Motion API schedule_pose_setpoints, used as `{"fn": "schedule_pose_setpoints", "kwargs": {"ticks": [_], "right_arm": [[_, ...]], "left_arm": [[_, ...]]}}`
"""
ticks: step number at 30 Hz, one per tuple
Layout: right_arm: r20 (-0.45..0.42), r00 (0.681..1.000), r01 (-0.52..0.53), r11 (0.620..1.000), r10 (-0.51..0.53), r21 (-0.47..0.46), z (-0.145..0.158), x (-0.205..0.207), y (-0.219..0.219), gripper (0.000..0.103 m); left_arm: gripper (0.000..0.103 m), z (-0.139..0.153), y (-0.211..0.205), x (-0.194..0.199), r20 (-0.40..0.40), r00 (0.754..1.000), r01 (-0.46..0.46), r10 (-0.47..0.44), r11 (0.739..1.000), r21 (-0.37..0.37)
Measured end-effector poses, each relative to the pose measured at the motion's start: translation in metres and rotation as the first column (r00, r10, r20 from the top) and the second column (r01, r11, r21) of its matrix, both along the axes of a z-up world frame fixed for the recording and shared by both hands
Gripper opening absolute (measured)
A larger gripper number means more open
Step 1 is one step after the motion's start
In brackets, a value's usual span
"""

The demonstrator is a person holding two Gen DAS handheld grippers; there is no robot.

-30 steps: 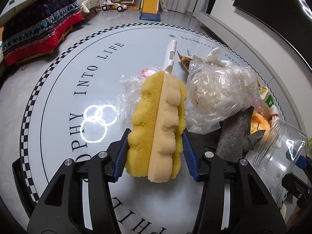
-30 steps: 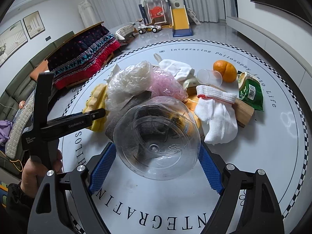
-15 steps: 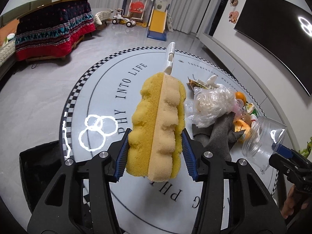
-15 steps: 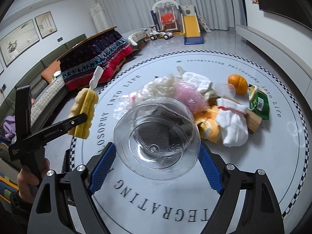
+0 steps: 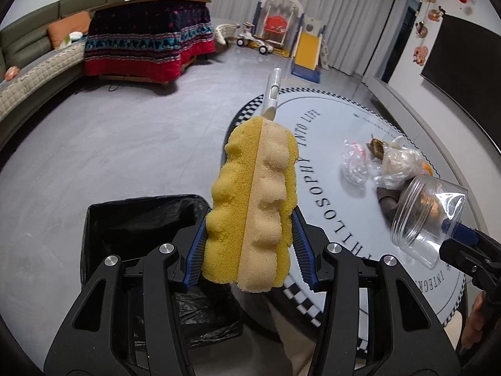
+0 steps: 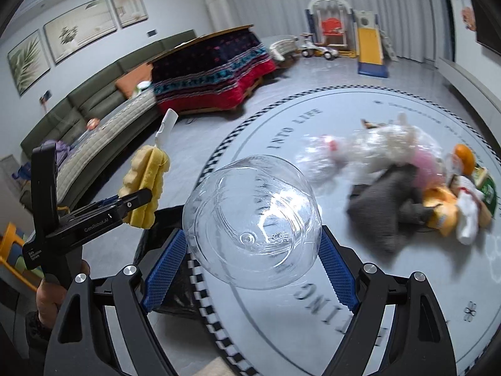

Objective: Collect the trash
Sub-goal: 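Carry the jar with the right tool while the left tool carries the sponge into the bin, releasing both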

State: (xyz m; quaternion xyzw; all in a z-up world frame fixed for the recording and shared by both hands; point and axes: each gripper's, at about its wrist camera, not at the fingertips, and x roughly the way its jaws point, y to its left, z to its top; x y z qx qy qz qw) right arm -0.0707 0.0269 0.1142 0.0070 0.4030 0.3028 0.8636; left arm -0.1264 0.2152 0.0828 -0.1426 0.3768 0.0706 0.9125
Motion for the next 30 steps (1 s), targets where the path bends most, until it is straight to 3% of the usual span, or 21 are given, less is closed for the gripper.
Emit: {"fn": "schedule_pose_setpoints", "kwargs": {"ticks": [14,23,24,25,26,28,30], "right_arm": [[-0.030,0.977,-0.212,0.977,0.212,-0.019,-0.009,-0.035,0.109,0.084],[-0.066,0.948,-0.314,0.949,0.312,-0.023,-0.018,-0.044,0.170,0.085],[-0.074,0.949,-0.307,0.951,0.305,-0.018,-0.020,-0.043,0.174,0.085],[-0.095,0.950,-0.299,0.954,0.298,0.001,-0.023,-0.039,0.179,0.088],[-0.142,0.943,-0.301,0.953,0.301,0.025,-0.027,-0.033,0.186,0.100],[-0.130,0.946,-0.293,0.955,0.296,0.042,-0.028,-0.030,0.189,0.101],[-0.091,0.954,-0.284,0.958,0.286,0.032,-0.027,-0.031,0.190,0.101]], "left_arm": [[0.049,-0.016,0.071,-0.072,-0.010,0.985,-0.174,0.174,0.985,0.001],[0.050,-0.041,0.113,-0.105,-0.066,0.957,-0.284,0.282,0.958,-0.025],[0.055,-0.046,0.117,-0.104,-0.089,0.953,-0.293,0.290,0.956,-0.022],[0.082,-0.049,0.121,-0.104,-0.104,0.947,-0.306,0.303,0.952,-0.014],[0.097,-0.051,0.125,-0.105,-0.106,0.936,-0.337,0.335,0.942,0.002],[0.097,-0.054,0.133,-0.109,-0.105,0.918,-0.383,0.383,0.923,0.019],[0.097,-0.057,0.141,-0.111,-0.106,0.912,-0.400,0.396,0.916,-0.020]]}}
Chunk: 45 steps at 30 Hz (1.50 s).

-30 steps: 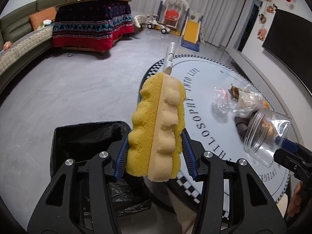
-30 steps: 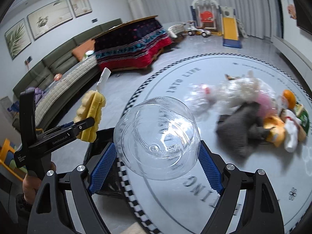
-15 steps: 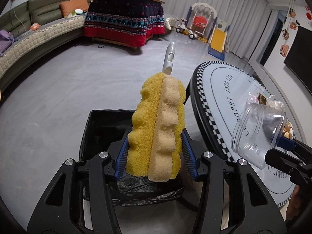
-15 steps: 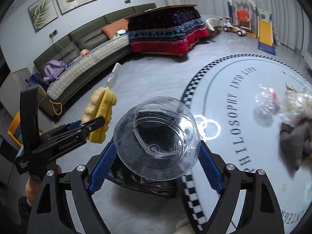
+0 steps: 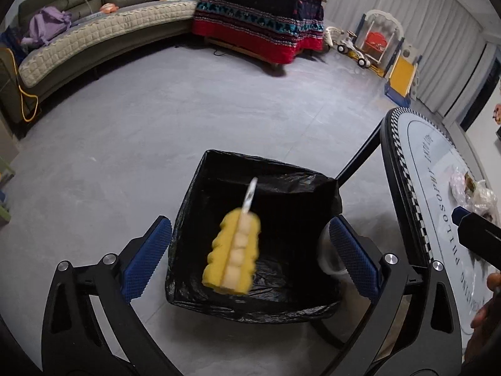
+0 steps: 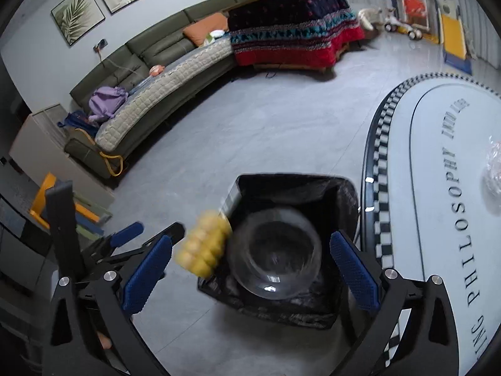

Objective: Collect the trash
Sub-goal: 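Carry the jar with the right tool while the left tool carries the sponge into the bin, releasing both, then move both tools back over the trash pile on the table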

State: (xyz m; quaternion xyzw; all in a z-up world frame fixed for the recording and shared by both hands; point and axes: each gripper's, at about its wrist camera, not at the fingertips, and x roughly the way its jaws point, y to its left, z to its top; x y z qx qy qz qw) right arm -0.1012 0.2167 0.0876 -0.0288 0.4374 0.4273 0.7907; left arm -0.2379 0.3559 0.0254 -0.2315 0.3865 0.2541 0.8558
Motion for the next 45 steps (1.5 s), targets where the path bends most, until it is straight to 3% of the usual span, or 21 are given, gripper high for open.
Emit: {"fn": "schedule_pose_setpoints", "kwargs": {"ticks": [16,25,31,34,45], "right_arm": [[-0.010,1.000,0.017,1.000,-0.017,0.014,0.002,0.006,-0.010,0.101],[0.005,0.998,0.066,0.996,-0.067,0.054,0.016,0.019,-0.059,0.101],[0.024,0.990,0.140,0.989,-0.141,0.047,0.023,0.034,-0.098,0.101],[0.116,0.971,0.214,0.976,-0.209,-0.037,0.027,0.042,-0.118,0.101],[0.124,0.929,0.358,0.932,-0.348,-0.063,0.030,0.093,-0.193,0.101]], "left_arm": [[0.097,0.006,-0.012,0.011,-0.008,1.000,0.030,-0.030,1.000,-0.003],[0.097,0.029,-0.053,0.042,0.018,0.992,0.128,-0.128,0.991,0.031],[0.097,0.040,-0.096,0.079,0.017,0.971,0.238,-0.239,0.970,0.049],[0.097,0.043,-0.119,0.100,0.024,0.956,0.293,-0.294,0.956,0.032],[0.097,0.045,-0.190,0.169,0.008,0.895,0.447,-0.447,0.894,0.020]]}}
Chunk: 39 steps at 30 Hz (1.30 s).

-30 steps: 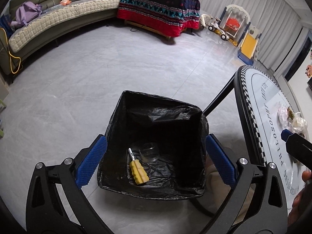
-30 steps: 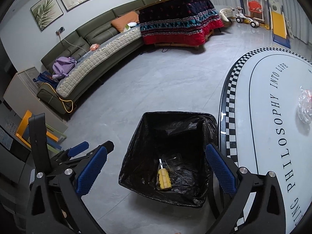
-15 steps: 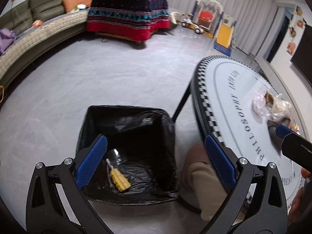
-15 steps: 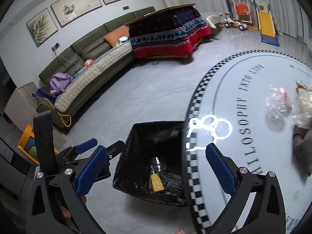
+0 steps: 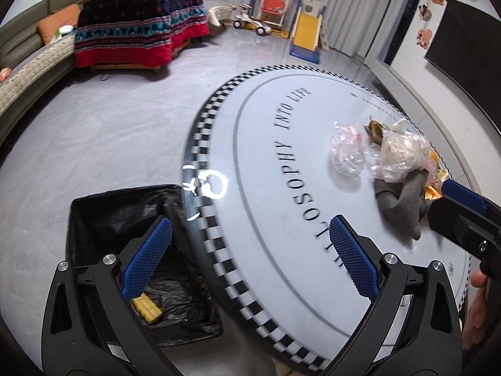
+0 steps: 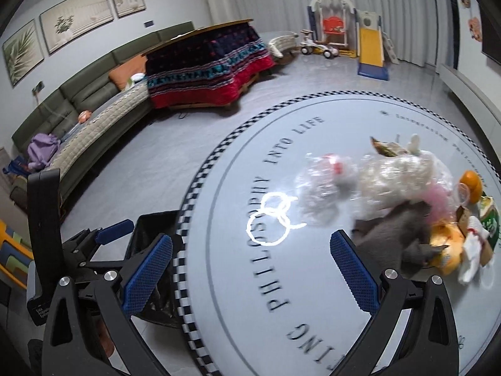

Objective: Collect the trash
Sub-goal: 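Move both tools back over the trash pile on the table, then grasp the clear red-marked bag with the left tool while the right tool grasps the white plastic bag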

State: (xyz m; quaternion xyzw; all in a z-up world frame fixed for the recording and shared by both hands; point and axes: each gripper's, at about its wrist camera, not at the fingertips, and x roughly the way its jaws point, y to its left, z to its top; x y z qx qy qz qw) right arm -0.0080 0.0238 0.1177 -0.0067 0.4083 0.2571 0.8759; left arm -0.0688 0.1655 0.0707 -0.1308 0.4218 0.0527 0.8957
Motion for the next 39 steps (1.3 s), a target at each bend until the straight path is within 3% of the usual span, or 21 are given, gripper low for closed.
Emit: {"fn": "schedule_pose_setpoints", "kwargs": {"ticks": [12,21,25,29,32,36,38,39], "right_arm": [[0.043,0.985,0.170,0.978,-0.166,-0.124,-0.003,0.072,-0.062,0.099],[0.000,0.987,0.156,0.951,-0.162,-0.268,-0.036,0.126,-0.052,0.093],[0.005,0.988,0.148,0.927,-0.156,-0.346,-0.047,0.133,-0.049,0.069],[-0.004,0.986,0.158,0.950,-0.165,-0.268,-0.036,0.132,-0.062,0.042],[0.007,0.983,0.181,0.961,-0.183,-0.211,-0.025,0.131,-0.071,0.034],[0.000,0.981,0.190,0.969,-0.192,-0.160,-0.020,0.131,-0.081,0.032],[0.002,0.981,0.193,0.971,-0.195,-0.143,-0.018,0.130,-0.084,0.032],[0.003,0.981,0.194,0.971,-0.196,-0.136,-0.018,0.129,-0.086,0.032]], "left_arm": [[0.097,-0.007,-0.042,0.082,-0.024,0.996,0.090,-0.090,0.996,-0.013],[0.097,-0.017,-0.056,0.125,-0.051,0.989,0.136,-0.135,0.991,0.001],[0.097,-0.024,-0.064,0.147,-0.070,0.983,0.171,-0.170,0.985,0.020],[0.097,-0.034,-0.070,0.167,-0.095,0.977,0.194,-0.190,0.980,0.037],[0.097,-0.042,-0.076,0.181,-0.113,0.972,0.210,-0.205,0.977,0.031],[0.097,-0.048,-0.087,0.189,-0.119,0.968,0.231,-0.223,0.971,0.057],[0.086,-0.050,-0.091,0.190,-0.120,0.967,0.234,-0.226,0.970,0.060],[0.068,-0.052,-0.093,0.190,-0.129,0.965,0.235,-0.228,0.971,0.048]]}}
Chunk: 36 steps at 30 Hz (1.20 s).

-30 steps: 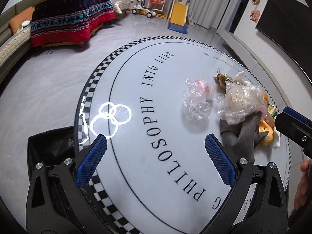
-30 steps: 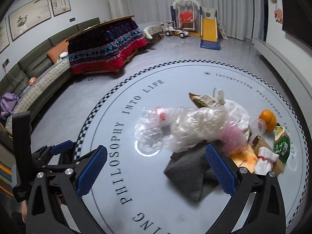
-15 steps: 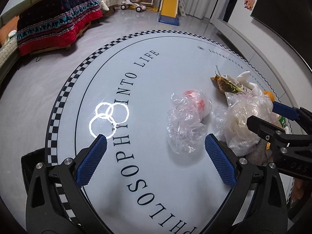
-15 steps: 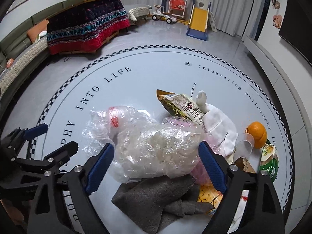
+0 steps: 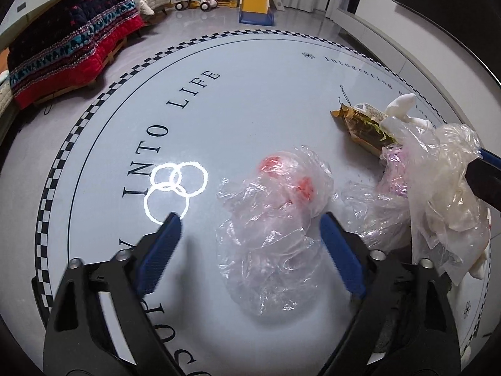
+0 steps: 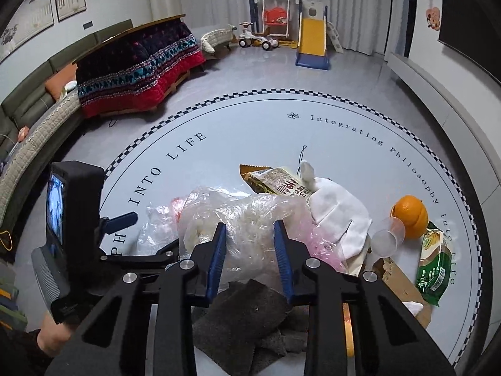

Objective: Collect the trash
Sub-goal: 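Grasp the clear red-marked bag with the left tool while the right tool grasps the white plastic bag, then carry both plastic bags over the bin and open both tools to drop them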

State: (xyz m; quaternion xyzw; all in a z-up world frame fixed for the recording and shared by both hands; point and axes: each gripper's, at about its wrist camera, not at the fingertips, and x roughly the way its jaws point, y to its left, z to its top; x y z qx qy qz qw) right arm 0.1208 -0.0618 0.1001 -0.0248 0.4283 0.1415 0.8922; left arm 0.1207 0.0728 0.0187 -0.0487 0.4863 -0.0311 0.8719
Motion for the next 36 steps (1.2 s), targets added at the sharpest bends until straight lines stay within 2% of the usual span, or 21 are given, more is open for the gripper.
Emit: {"fn": "schedule_pose_setpoints", "kwargs": {"ticks": [1,2,3,4,6,20,36], "right_arm": [[0.001,1.000,0.002,1.000,-0.002,0.011,0.001,-0.001,-0.002,0.032],[-0.003,1.000,0.004,1.000,-0.004,0.021,0.001,-0.001,-0.002,0.032],[-0.005,1.000,0.008,1.000,-0.008,0.029,0.001,-0.002,-0.004,0.032],[-0.007,1.000,0.011,0.999,-0.011,0.037,0.002,-0.003,-0.005,0.032],[-0.003,1.000,0.012,0.999,-0.012,0.051,0.004,-0.007,-0.006,0.032],[0.033,0.999,-0.033,0.993,0.029,0.116,0.032,-0.061,0.005,0.031],[0.053,0.988,-0.152,0.981,0.146,0.121,0.047,-0.135,0.069,0.031]], "left_arm": [[0.046,-0.003,-0.002,0.001,-0.017,1.000,-0.002,0.002,1.000,-0.020],[0.045,-0.005,-0.002,0.001,-0.021,1.000,-0.008,0.007,1.000,-0.029],[0.035,-0.005,-0.003,0.000,-0.018,1.000,-0.007,0.006,1.000,-0.028],[0.031,-0.005,-0.003,0.000,-0.018,1.000,-0.003,0.002,0.999,-0.042],[0.027,-0.002,-0.002,-0.005,-0.003,1.000,-0.013,0.013,0.999,-0.050],[0.027,0.053,0.040,-0.091,0.113,0.990,-0.083,0.088,0.995,-0.046],[0.027,0.086,0.090,-0.192,0.191,0.962,-0.194,0.198,0.980,-0.039]]}}
